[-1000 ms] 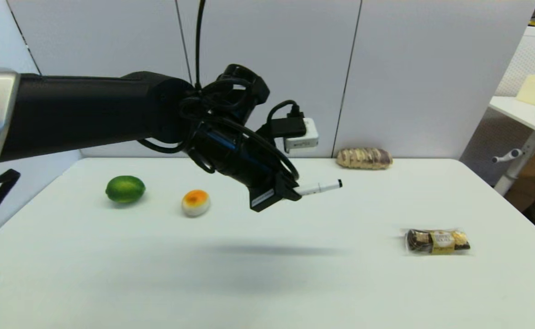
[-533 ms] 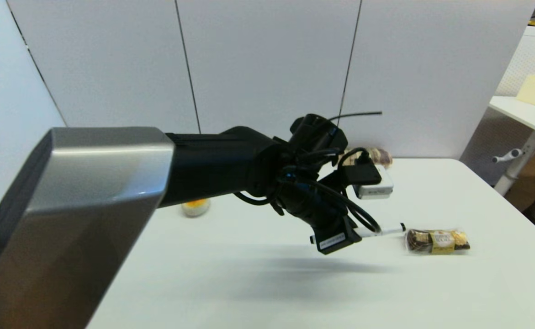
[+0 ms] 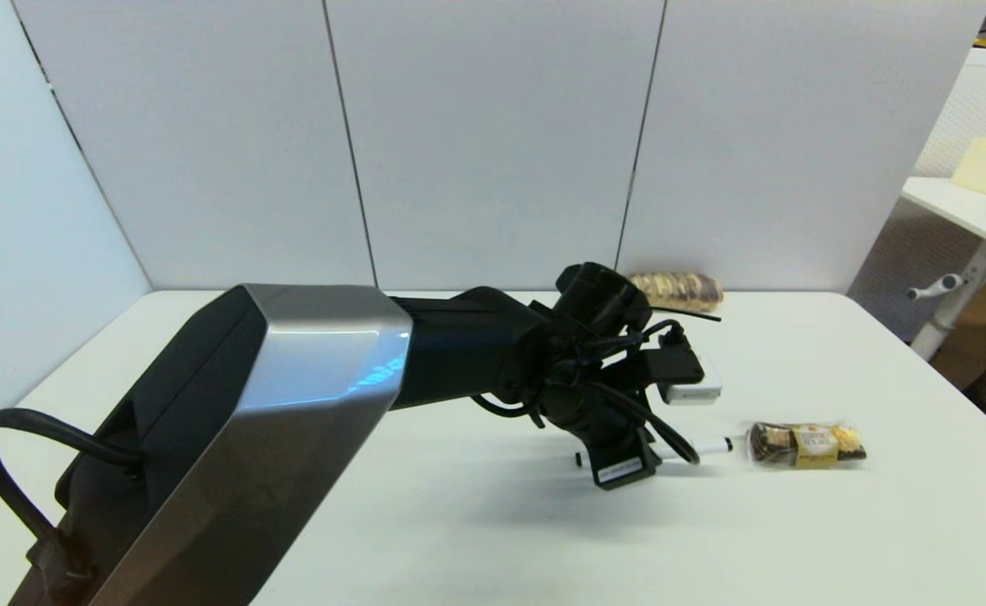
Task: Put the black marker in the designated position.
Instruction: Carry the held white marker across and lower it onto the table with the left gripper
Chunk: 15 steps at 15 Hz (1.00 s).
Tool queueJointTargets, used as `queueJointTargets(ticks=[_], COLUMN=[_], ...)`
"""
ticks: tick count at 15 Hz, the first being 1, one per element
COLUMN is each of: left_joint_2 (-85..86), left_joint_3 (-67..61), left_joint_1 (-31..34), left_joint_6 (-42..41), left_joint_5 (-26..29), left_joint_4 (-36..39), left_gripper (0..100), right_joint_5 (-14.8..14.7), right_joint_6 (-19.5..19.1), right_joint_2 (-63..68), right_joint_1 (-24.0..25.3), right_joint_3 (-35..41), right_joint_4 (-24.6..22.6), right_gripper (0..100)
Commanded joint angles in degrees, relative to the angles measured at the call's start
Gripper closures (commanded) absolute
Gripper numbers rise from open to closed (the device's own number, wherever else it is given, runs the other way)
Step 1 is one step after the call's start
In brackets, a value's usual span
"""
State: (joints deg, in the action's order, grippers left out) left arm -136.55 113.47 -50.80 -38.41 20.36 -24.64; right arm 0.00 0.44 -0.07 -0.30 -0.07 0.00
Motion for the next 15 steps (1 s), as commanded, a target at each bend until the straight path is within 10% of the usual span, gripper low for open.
queueJointTargets(ticks=[1,15], left_joint_2=[-0.3,0.0], left_joint_3=[0.0,0.0], left_joint_1=[0.2,0.8], left_joint_6=[-0.3,-0.5], left_joint_5=[-0.4,-0.5], left_joint_4=[-0.1,-0.1], left_gripper=[100,100], right_joint_5=[0.0,0.0], right_joint_6=[0.0,0.0], right_joint_2=[0.1,0.1], right_joint_1=[0.0,0.0], right_joint_3=[0.0,0.0], right_joint_4=[0.0,0.0], right_gripper=[0,0])
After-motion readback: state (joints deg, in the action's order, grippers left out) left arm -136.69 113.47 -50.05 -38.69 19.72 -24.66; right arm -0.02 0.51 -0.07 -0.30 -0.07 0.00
